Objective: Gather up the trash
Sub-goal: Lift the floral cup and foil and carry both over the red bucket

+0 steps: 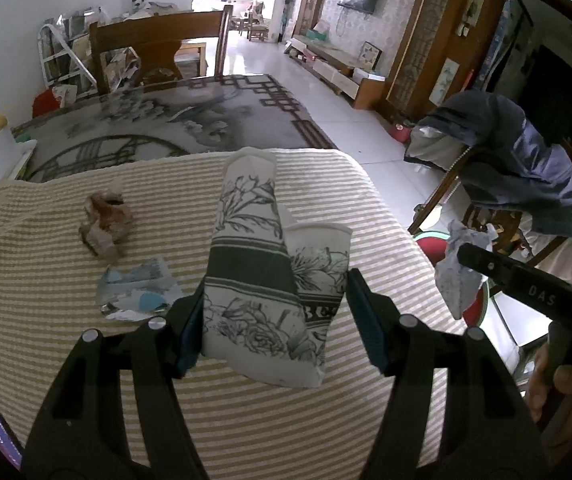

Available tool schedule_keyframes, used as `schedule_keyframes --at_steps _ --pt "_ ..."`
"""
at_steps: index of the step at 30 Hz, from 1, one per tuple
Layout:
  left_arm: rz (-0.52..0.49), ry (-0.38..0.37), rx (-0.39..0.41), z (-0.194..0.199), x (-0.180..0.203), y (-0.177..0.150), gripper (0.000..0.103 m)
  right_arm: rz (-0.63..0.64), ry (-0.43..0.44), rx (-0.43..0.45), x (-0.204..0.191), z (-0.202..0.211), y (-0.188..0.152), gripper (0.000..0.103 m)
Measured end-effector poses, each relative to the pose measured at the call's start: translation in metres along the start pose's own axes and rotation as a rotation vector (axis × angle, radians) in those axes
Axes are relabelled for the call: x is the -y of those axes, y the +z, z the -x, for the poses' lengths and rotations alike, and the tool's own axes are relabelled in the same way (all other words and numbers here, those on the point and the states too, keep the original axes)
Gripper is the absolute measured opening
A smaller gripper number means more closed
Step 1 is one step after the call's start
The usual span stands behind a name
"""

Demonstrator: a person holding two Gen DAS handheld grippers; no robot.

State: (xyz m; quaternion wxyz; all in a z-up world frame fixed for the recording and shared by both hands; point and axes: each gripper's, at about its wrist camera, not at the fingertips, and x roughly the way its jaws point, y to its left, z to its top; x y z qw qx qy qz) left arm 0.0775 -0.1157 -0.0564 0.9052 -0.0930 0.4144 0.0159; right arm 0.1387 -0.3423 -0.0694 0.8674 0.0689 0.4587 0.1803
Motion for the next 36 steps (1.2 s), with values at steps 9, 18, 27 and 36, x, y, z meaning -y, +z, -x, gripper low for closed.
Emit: schedule_keyframes --at_steps 9,18,27,36 --pt "-0.037 -0.017 0.026 -0.001 0.037 0.014 0.062 -0.017 -0.009 0.026 0.027 0.011 0.006 0.049" --pt "-0.081 -0.058 0.018 -0.017 0.077 0.024 0.062 -0.072 -0.044 0.038 0.068 0.021 0.006 0.049" --pt "-0.147 -0.125 -0.013 -0.037 0.129 0.031 0.062 -0.150 -0.085 0.039 0.121 0.030 0.006 0.049" --pt "-0.195 -0.174 -0.053 -0.057 0.174 0.032 0.062 -0.210 -0.122 0.061 0.170 0.045 0.011 0.049"
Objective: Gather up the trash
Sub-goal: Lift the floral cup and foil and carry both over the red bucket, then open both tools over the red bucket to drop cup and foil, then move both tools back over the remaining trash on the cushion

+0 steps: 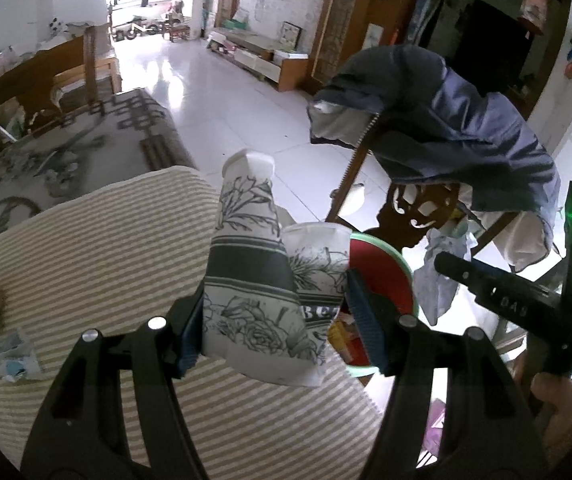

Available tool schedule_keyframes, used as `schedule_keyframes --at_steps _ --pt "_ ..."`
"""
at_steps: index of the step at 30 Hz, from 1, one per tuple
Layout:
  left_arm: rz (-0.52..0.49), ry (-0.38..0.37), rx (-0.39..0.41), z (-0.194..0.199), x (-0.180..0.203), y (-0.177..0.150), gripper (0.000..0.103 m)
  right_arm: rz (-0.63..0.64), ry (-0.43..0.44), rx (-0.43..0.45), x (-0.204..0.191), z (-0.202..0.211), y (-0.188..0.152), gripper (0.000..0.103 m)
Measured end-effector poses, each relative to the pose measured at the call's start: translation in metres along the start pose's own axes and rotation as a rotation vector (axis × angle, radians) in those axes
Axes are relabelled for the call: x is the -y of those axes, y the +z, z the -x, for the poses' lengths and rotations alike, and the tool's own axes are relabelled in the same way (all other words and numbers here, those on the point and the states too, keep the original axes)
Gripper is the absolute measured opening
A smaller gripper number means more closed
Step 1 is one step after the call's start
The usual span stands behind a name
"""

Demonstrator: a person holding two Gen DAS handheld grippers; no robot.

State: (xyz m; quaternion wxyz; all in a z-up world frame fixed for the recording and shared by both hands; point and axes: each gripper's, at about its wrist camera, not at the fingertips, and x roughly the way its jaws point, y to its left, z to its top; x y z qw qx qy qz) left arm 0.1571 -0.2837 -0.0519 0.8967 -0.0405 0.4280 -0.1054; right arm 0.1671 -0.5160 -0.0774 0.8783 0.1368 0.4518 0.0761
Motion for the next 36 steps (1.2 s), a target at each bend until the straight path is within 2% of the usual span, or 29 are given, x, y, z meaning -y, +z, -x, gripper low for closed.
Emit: schedule_keyframes --at_steps 11,17,22,25,27,28,29,34,36 --pt "-0.063 -0.086 -0.036 -0.034 0.046 0.018 0.061 -0.029 -0.015 -0.004 0.028 -0.002 0.010 0.049" --pt "-0.070 -0.103 -0.056 -0.049 0.059 0.024 0.062 -0.022 -0.014 0.003 0.031 -0.005 0.012 0.050" --pt "-0.061 -0.112 -0.107 -0.071 0.064 0.026 0.062 -0.035 -0.022 0.002 0.035 -0.008 0.014 0.050" --pt "-0.061 -0.136 -0.160 -0.087 0.064 0.024 0.065 -0.034 -0.028 0.000 0.036 -0.009 0.015 0.051" --pt "-0.057 -0.133 -0.176 -0.091 0.062 0.019 0.075 -0.035 -0.031 -0.004 0.036 -0.011 0.015 0.051" --pt "-0.053 -0.129 -0.172 -0.090 0.061 0.018 0.082 -0.036 -0.032 -0.006 0.036 -0.012 0.015 0.052" --pt "-0.046 -0.126 -0.162 -0.088 0.058 0.016 0.084 -0.038 -0.033 -0.009 0.036 -0.012 0.015 0.054" --pt "-0.015 -0.093 -0.130 -0.071 0.037 0.010 0.088 -0.083 -0.030 -0.009 0.038 -0.022 0.017 0.082" --pt "0.002 -0.064 -0.116 -0.063 0.024 0.007 0.088 -0.092 -0.029 -0.022 0.036 -0.026 0.017 0.082"
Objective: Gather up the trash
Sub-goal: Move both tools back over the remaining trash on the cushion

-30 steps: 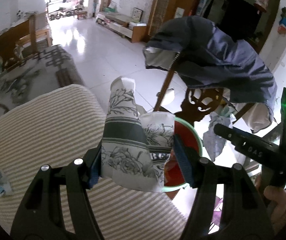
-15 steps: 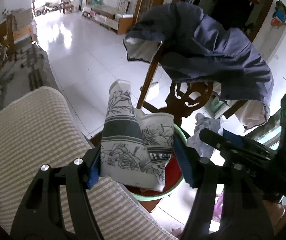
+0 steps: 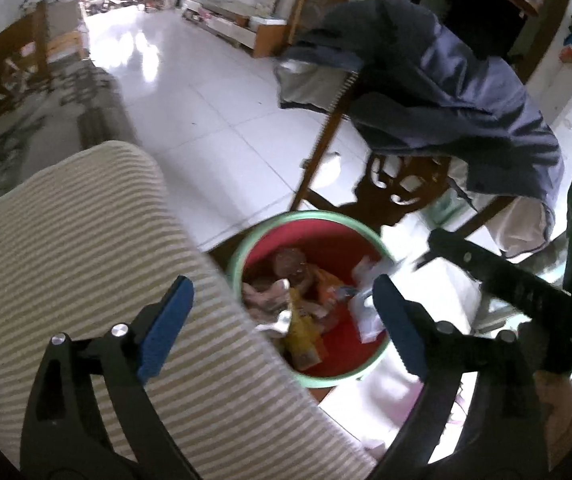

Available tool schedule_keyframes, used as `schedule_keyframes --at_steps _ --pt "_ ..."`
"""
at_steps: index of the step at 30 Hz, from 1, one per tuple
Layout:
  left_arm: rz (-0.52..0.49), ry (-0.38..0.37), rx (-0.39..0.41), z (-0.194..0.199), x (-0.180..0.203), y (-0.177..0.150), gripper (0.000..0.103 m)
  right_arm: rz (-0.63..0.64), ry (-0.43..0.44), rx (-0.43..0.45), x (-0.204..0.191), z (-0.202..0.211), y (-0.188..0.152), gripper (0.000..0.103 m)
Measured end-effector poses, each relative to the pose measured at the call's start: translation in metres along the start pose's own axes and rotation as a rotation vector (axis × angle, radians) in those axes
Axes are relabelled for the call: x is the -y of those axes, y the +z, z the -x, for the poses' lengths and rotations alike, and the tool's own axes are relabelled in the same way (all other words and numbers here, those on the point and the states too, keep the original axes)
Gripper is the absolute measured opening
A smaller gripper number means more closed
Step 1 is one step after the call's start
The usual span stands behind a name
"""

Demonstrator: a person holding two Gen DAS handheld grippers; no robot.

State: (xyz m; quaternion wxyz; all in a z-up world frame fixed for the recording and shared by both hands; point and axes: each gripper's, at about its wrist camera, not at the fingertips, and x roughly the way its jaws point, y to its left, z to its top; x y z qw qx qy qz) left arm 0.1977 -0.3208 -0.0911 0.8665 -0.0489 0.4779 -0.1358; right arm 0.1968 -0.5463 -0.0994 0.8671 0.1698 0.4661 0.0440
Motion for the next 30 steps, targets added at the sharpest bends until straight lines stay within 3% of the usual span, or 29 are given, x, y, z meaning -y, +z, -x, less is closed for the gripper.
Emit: schedule_keyframes --at_steps 14,26,30 --pt "0.234 0.225 0.066 0.069 -0.124 -0.050 0.088 0.026 0.039 -0.058 -0.046 -0.014 -0.014 0.085" --pt "0.362 0.287 0.112 0.124 -0.212 -0.098 0.088 0.224 0.081 -0.116 -0.159 -0.024 -0.058 0.085" --pt "0.389 0.306 0.130 0.149 -0.244 -0.116 0.088 0.338 0.123 -0.172 -0.222 -0.033 -0.083 0.087"
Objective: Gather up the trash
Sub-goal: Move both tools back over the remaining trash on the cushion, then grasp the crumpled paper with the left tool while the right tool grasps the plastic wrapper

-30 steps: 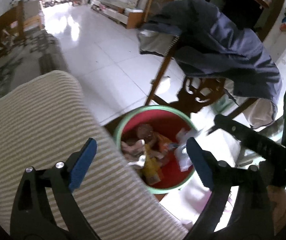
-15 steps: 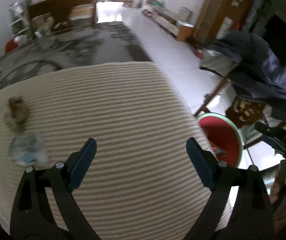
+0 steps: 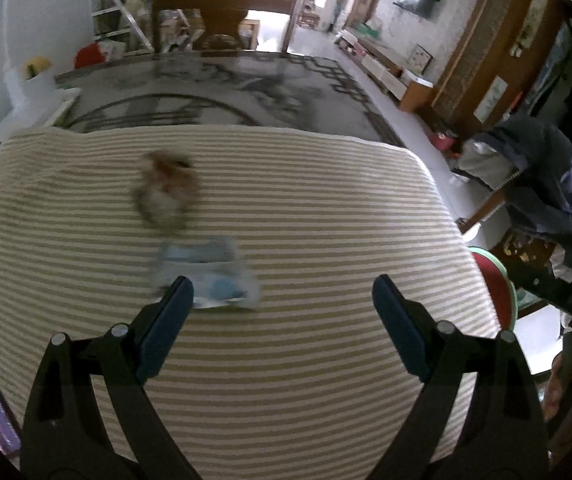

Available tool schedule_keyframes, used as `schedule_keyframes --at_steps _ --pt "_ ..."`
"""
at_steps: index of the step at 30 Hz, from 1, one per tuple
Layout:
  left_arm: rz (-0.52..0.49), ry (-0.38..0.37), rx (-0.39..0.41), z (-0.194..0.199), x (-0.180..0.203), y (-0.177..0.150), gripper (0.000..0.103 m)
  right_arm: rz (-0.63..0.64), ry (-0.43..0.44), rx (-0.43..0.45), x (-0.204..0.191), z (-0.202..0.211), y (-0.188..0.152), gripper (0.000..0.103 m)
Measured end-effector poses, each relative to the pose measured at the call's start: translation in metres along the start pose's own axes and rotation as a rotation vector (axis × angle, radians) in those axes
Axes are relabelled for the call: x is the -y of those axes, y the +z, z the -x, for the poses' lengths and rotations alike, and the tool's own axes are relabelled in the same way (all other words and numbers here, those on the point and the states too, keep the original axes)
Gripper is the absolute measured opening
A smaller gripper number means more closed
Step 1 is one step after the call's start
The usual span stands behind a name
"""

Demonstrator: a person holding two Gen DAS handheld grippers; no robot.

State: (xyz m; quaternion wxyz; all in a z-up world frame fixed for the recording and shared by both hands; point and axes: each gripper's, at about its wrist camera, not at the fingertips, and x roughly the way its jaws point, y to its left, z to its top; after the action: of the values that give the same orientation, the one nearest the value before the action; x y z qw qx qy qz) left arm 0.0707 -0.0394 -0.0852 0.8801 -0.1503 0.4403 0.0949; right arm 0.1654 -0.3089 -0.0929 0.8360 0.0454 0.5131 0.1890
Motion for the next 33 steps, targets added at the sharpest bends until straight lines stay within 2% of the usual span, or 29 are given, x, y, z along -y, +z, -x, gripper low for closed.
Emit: schedule_keyframes --at_steps 8,13,18,21,23,27,31,33 --pt "0.088 0.050 0.018 0.027 -0.092 -0.005 0.088 0.223 0.135 -0.129 -0.148 -0.056 -0.003 0.090" --pt "0.128 0.073 0.020 0.039 -0.136 -0.011 0.088 0.254 0.202 -0.230 -0.216 -0.104 0.000 0.090" --pt "0.146 0.092 0.025 0.050 -0.165 -0.016 0.088 0.288 0.176 -0.292 -0.256 -0.141 -0.010 0.090" --pt "0.168 0.095 0.023 0.051 -0.180 -0.019 0.088 0.292 0.126 -0.301 -0.262 -0.152 -0.018 0.088" --pt "0.178 0.094 0.017 0.050 -0.188 -0.021 0.088 0.288 0.105 -0.287 -0.262 -0.153 -0.021 0.079" --pt "0.196 0.067 0.002 0.044 -0.195 -0.019 0.088 0.323 0.117 -0.281 -0.267 -0.149 -0.024 0.046" --pt "0.171 0.025 0.008 0.037 -0.185 -0.008 0.088 0.310 0.132 -0.265 -0.253 -0.131 -0.029 0.032" --pt "0.146 0.009 0.010 0.031 -0.176 -0.001 0.088 0.280 0.139 -0.250 -0.241 -0.116 -0.034 0.031"
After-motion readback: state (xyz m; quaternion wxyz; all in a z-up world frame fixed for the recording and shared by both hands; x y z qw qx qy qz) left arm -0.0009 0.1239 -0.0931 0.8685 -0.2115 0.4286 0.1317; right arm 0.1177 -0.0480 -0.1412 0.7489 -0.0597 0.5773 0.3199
